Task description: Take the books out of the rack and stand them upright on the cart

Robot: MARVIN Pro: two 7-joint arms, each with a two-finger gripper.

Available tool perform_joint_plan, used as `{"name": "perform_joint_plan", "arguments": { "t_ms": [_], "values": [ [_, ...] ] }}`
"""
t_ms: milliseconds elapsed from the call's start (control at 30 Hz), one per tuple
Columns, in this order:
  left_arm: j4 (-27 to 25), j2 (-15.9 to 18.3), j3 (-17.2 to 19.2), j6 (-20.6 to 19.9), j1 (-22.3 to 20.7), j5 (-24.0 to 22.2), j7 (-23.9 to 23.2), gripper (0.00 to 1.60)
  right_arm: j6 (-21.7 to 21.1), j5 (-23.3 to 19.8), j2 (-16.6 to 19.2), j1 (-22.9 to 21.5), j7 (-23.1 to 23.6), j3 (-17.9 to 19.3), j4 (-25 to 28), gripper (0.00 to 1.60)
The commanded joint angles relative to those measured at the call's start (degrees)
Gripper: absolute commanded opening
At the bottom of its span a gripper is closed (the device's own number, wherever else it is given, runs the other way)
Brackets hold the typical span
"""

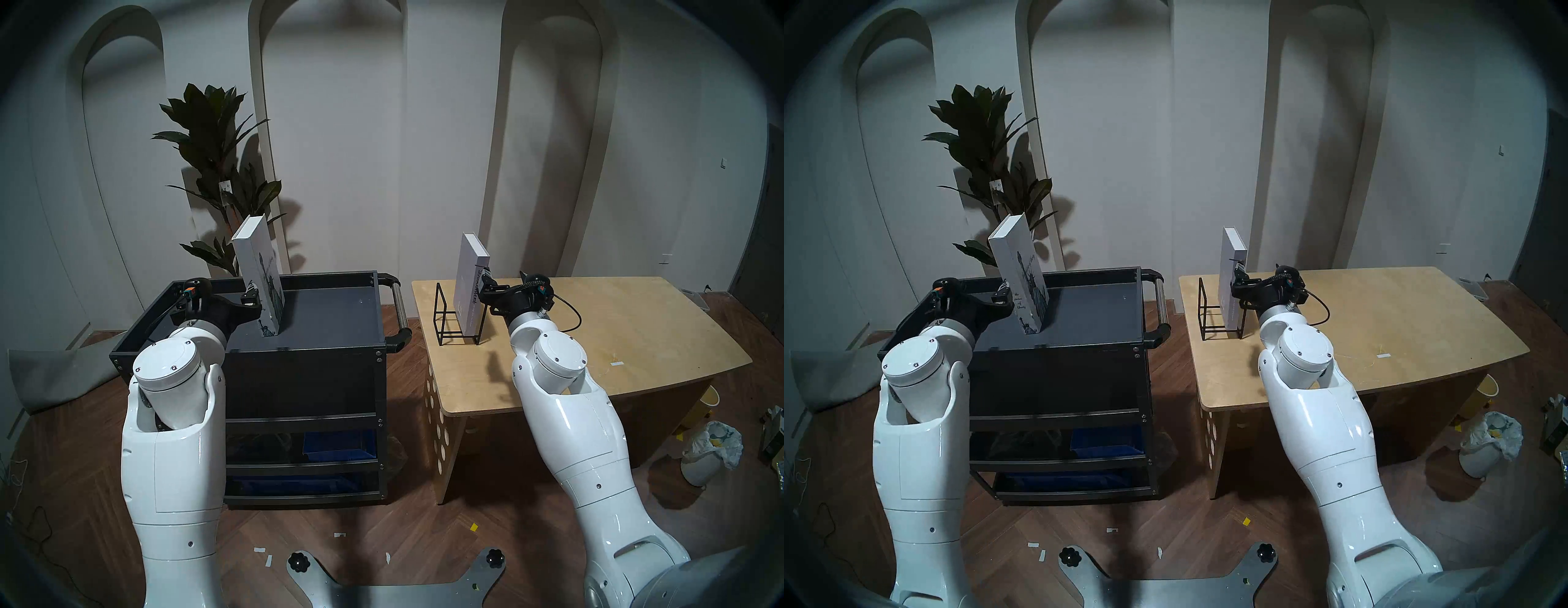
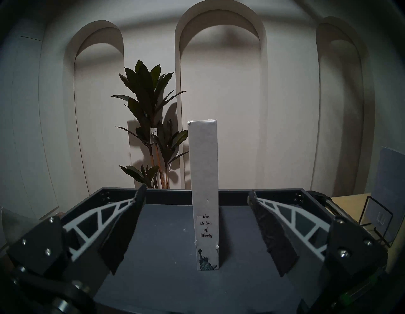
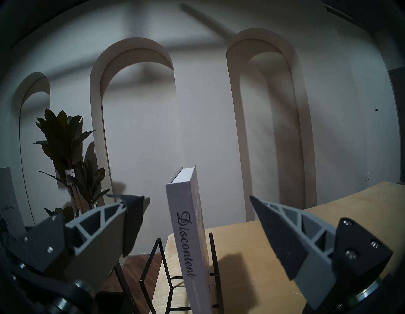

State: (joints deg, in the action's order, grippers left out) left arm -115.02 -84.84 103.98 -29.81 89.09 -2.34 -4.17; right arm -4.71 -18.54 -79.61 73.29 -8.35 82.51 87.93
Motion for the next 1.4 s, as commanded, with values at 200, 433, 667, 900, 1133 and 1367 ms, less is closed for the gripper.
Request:
{"name": "perform_joint_plan", "arguments": {
  "t_ms": [200,433,667,900,1133,1367],
  "values": [
    [-5.5,0.7,-0.5,-3.4,3.5,-0.1,-1.4,1.6,1.4,2.9,-3.9,-9.5,-0.3,-1.0,-6.6,1.6],
    [-6.0,1.1,-1.1,-4.4,4.0,0.0,-1.7,1.6,1.7,4.1,-5.6,-13.1,-0.5,-1.3,-12.0,1.6],
    [-6.2,1.3,-1.6,-5.1,4.4,0.4,-1.9,1.6,2.1,5.2,-6.7,-17.2,-0.5,-1.6,-18.0,1.6],
    [-6.2,1.3,-1.8,-5.4,4.4,0.8,-1.9,1.6,3.1,6.2,-7.8,-20.7,-0.3,-1.5,-23.5,1.6],
    [-6.0,1.3,-1.7,-5.5,4.2,1.0,-2.0,1.6,4.3,7.0,-8.7,-23.9,-0.2,-1.5,-28.2,1.6],
    [-5.9,1.3,-1.8,-5.5,4.1,1.2,-2.1,1.6,6.1,7.5,-9.3,-27.8,-0.1,-1.7,-34.0,1.6]
  ]
}}
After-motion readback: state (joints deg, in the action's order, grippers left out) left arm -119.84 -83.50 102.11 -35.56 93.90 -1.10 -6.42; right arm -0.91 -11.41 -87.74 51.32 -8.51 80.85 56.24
